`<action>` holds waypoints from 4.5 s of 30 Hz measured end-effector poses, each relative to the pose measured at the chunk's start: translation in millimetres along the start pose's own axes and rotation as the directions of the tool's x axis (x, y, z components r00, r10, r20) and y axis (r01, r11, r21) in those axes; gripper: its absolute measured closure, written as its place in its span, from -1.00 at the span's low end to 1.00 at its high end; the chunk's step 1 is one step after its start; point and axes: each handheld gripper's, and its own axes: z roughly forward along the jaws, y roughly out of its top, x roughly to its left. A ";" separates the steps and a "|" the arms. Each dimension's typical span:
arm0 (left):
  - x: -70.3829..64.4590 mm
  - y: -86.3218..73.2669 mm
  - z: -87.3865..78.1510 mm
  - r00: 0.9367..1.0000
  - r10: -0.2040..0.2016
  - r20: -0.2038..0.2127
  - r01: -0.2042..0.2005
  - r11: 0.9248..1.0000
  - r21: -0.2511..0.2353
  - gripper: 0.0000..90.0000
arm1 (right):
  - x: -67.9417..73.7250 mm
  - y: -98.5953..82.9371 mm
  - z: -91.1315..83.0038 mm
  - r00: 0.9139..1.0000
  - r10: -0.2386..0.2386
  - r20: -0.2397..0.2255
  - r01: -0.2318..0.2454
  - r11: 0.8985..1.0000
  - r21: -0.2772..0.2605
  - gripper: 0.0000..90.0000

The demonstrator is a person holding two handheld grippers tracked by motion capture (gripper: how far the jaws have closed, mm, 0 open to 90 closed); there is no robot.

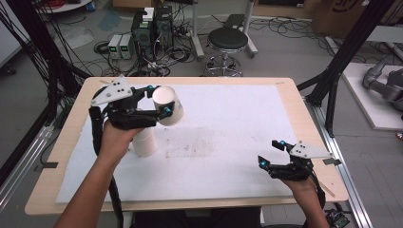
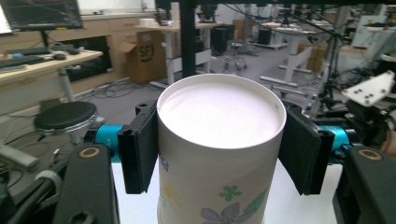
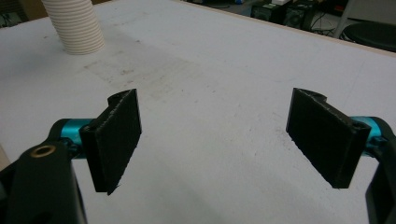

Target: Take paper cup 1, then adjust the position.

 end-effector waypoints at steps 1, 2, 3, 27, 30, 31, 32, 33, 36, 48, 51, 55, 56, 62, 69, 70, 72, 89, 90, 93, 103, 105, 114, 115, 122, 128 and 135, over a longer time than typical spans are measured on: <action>-2.1 -0.3 2.9 1.000 0.002 0.007 -0.002 1.000 0.002 -0.21 | 0.3 0.7 0.7 1.000 -0.002 0.001 0.002 1.000 0.001 -0.59; -3.8 -0.4 5.6 1.000 0.002 0.013 -0.002 1.000 0.004 -0.21 | 0.8 1.3 1.3 1.000 0.001 -0.001 -0.001 1.000 0.006 -0.59; -5.2 -0.5 8.3 1.000 0.002 0.023 -0.002 1.000 0.006 -0.21 | 0.9 2.0 2.1 1.000 0.001 -0.005 -0.001 1.000 0.012 -0.59; -24.3 -51.0 67.2 0.993 -0.030 0.116 0.019 0.995 0.094 -0.22 | 4.5 38.8 34.5 0.980 -0.072 -0.186 0.071 0.997 -0.014 -0.59; -26.0 -59.6 69.2 0.993 -0.039 0.116 0.027 0.995 0.096 -0.21 | 7.4 38.6 37.8 0.978 -0.091 -0.189 0.091 0.996 -0.012 -0.59; -26.3 -60.9 69.2 0.992 -0.036 0.118 0.025 0.995 0.097 -0.22 | 7.7 38.8 38.0 0.978 -0.093 -0.188 0.093 0.996 -0.009 -0.59; -27.5 -64.3 69.1 0.992 -0.037 0.119 0.025 0.995 0.098 -0.21 | 7.8 39.1 38.2 0.978 -0.093 -0.188 0.093 0.996 -0.012 -0.59; -27.5 -64.3 69.1 0.992 -0.037 0.119 0.025 0.995 0.098 -0.22 | 7.8 39.1 38.2 0.978 -0.093 -0.188 0.093 0.996 -0.012 -0.59; -28.5 -68.5 68.9 0.992 -0.040 0.118 0.028 0.995 0.101 -0.22 | 8.2 38.8 38.4 0.977 -0.098 -0.189 0.096 0.995 -0.022 -0.59; -28.8 -74.7 72.1 0.988 -0.051 0.147 0.037 0.995 0.096 -0.22 | 9.4 37.8 36.6 0.976 -0.087 -0.201 0.084 0.996 -0.019 -0.59; -29.5 -76.9 73.2 0.986 -0.056 0.155 0.040 0.994 0.101 -0.22 | 10.5 38.0 37.5 0.974 -0.092 -0.205 0.089 0.996 -0.023 -0.59; -31.4 -80.0 73.9 0.984 -0.057 0.166 0.040 0.994 0.105 -0.22 | 12.2 37.9 39.3 0.972 -0.092 -0.217 0.090 0.996 -0.019 -0.59; -32.5 -81.1 74.1 0.983 -0.055 0.173 0.037 0.994 0.106 -0.22 | 13.8 37.5 40.8 0.969 -0.091 -0.229 0.090 0.996 -0.016 -0.59; -38.2 -84.0 76.9 0.978 -0.050 0.202 0.028 0.994 0.110 -0.22 | 20.4 37.9 42.7 0.959 -0.100 -0.265 0.097 0.995 -0.024 -0.59; -44.0 -86.0 77.5 0.969 -0.040 0.242 0.013 0.994 0.112 -0.22 | 25.9 40.6 44.4 0.946 -0.113 -0.303 0.104 0.994 -0.045 -0.59; -44.7 -85.5 77.7 0.966 -0.037 0.255 0.009 0.994 0.111 -0.22 | 29.1 43.3 45.7 0.938 -0.125 -0.322 0.112 0.992 -0.057 -0.59; -45.1 -85.1 78.0 0.965 -0.037 0.261 0.008 0.994 0.109 -0.22 | 31.0 45.0 46.6 0.934 -0.132 -0.332 0.118 0.991 -0.062 -0.59; -50.4 -82.2 80.7 0.944 -0.028 0.328 -0.008 0.994 0.108 -0.21 | 56.5 58.5 78.9 0.872 -0.171 -0.459 0.159 0.985 -0.065 -0.58; -51.4 -82.5 81.8 0.942 -0.027 0.336 -0.010 0.994 0.108 -0.21 | 57.8 58.6 79.7 0.869 -0.172 -0.463 0.161 0.985 -0.065 -0.58; -52.2 -82.8 82.6 0.938 -0.031 0.344 -0.008 0.994 0.111 -0.21 | 59.8 58.3 82.1 0.865 -0.175 -0.470 0.163 0.984 -0.067 -0.58; -56.0 -84.7 88.4 0.923 -0.043 0.382 0.004 0.995 0.102 -0.20 | 64.8 55.5 91.0 0.845 -0.167 -0.508 0.157 0.986 -0.063 -0.50; -56.2 -85.2 89.0 0.920 -0.050 0.389 0.014 0.995 0.095 -0.20 | 64.4 54.4 92.8 0.841 -0.159 -0.518 0.145 0.987 -0.068 -0.48; -57.8 -87.2 88.7 0.922 -0.042 0.385 0.007 0.996 0.092 -0.22 | 63.2 51.5 96.0 0.831 -0.155 -0.534 0.143 0.988 -0.065 -0.32; -58.3 -87.2 88.4 0.926 -0.033 0.376 -0.002 0.996 0.093 -0.24 | 63.4 51.8 95.8 0.831 -0.158 -0.533 0.147 0.987 -0.064 -0.31; -58.0 -86.6 86.1 0.944 -0.038 0.328 -0.016 0.987 0.159 -0.64 | 64.7 53.3 94.9 0.830 -0.193 -0.523 0.212 0.977 -0.024 -0.26; -56.9 -86.1 80.1 0.936 -0.020 0.350 -0.059 0.975 0.212 -0.64 | 64.0 56.7 93.0 0.820 -0.210 -0.533 0.272 0.961 0.040 -0.23; -55.2 -83.0 73.9 0.930 -0.008 0.368 -0.091 0.963 0.252 -0.64 | 64.9 63.8 91.5 0.810 -0.232 -0.539 0.333 0.938 0.096 -0.24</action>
